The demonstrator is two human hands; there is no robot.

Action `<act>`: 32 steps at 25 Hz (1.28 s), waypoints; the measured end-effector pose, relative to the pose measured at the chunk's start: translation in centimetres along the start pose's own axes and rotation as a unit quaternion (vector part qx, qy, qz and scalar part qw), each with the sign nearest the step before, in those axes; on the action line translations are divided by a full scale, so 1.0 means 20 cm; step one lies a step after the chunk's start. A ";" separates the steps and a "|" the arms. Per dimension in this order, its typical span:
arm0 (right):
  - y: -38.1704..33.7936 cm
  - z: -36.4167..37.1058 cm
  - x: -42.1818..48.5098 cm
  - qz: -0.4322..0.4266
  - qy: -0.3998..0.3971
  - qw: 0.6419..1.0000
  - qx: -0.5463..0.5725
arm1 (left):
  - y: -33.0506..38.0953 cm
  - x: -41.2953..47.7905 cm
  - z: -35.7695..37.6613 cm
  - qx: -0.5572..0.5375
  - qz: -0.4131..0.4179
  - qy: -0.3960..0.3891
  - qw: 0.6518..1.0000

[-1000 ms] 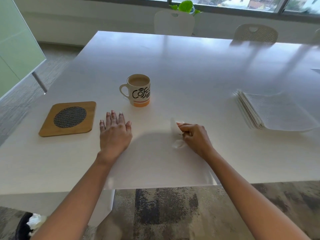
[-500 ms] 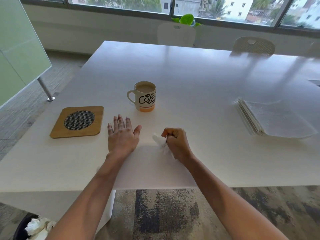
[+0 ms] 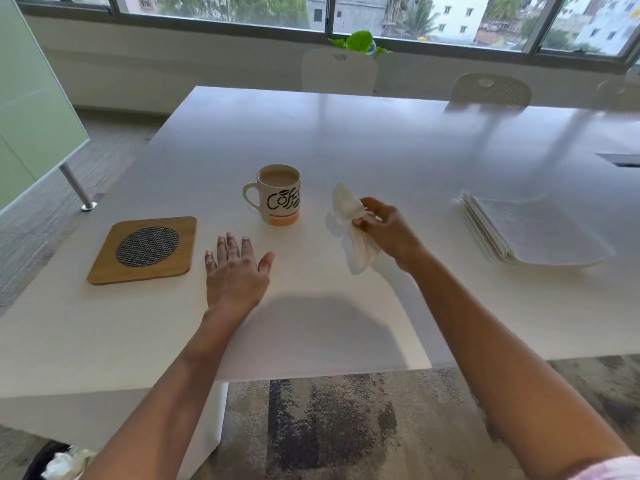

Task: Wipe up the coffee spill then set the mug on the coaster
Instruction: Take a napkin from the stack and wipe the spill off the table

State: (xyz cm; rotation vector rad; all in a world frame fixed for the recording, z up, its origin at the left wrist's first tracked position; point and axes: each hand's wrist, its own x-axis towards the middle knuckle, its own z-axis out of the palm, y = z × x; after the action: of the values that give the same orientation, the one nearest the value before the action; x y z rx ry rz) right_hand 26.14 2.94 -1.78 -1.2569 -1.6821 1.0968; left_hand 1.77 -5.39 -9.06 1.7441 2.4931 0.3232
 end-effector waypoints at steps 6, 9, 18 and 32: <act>0.05 0.03 -0.02 -0.043 0.060 0.961 -0.268 | 0.01 0.00 -0.01 -0.002 -0.002 0.004 1.000; 0.12 0.14 -0.09 -0.050 0.044 0.950 -0.305 | 0.01 0.00 0.00 -0.002 -0.003 0.003 1.000; 0.09 0.43 -0.17 -0.069 -0.048 0.957 -0.278 | 0.00 0.01 0.01 -0.030 -0.008 0.008 0.999; 0.14 0.23 -0.32 -0.116 -0.146 0.961 -0.202 | 0.00 0.00 0.01 -0.031 -0.008 0.018 0.999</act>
State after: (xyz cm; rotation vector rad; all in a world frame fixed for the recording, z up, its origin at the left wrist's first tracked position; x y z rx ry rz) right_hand 24.40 -3.63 -6.53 -1.1341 -2.3033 0.8525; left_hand 1.75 -5.44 -9.18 1.7095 2.4919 0.4301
